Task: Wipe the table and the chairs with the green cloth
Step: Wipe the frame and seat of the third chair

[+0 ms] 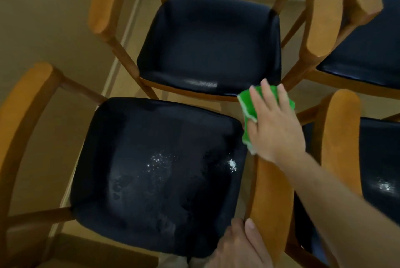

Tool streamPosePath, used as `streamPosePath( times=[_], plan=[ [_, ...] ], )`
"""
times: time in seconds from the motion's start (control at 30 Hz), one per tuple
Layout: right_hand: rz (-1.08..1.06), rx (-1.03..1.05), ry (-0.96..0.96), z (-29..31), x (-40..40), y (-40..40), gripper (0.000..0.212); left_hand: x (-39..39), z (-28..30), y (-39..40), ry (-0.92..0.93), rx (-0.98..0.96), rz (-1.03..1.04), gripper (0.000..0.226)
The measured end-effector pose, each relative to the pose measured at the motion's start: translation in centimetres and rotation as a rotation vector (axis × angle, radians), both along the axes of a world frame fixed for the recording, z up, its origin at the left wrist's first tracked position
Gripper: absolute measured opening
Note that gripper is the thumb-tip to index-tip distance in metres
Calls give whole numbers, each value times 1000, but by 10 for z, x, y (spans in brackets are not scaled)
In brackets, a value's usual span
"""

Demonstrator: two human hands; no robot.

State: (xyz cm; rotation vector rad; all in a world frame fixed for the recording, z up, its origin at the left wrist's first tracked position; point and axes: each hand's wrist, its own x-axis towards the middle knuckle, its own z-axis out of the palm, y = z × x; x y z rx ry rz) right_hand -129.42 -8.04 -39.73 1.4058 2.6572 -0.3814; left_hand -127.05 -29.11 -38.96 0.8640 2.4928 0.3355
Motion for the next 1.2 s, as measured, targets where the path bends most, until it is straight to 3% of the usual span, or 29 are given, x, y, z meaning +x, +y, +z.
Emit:
streamPosePath(
  times=[0.13, 0.2, 0.27, 0.33, 0.4, 0.47, 0.6, 0.77, 0.93, 1.1, 1.2],
  plan=[
    [-314, -106, 220, 2, -32, 47, 37, 2, -5, -3, -48, -1, -32, 36],
    [-360, -57, 212, 1, -32, 40, 32, 1, -7, -3, -67, -21, -27, 37],
    [-381, -12, 182, 0, -24, 19, 45, 1, -8, -5, -45, -24, -13, 36],
    [-407, 7, 137, 2, -14, -7, 71, -1, -7, -6, -62, -44, 6, 31],
    [-460, 17, 103, 5, 0, -39, 93, 1, -7, -5, -65, -119, -9, 41],
    [-497, -3, 113, 8, 18, -79, 98, 0, -4, -7, -104, -95, 2, 55],
    [-552, -153, 154, 12, 43, -130, 101, -2, 4, -6, -151, -108, 25, 52],
    [-560, -57, 63, 2, 32, -105, 107, -2, 1, -5, -151, -74, 25, 59],
    [-458, 8, 101, -1, 4, -33, 95, 0, -4, -9, -155, -30, 20, 59],
    [-396, -56, 169, 1, -30, 36, 47, 2, -10, -11, -127, -18, 16, 54],
    [-411, -18, 211, -3, -21, 20, 56, 3, -11, -10, -125, -29, 10, 57]
  ],
)
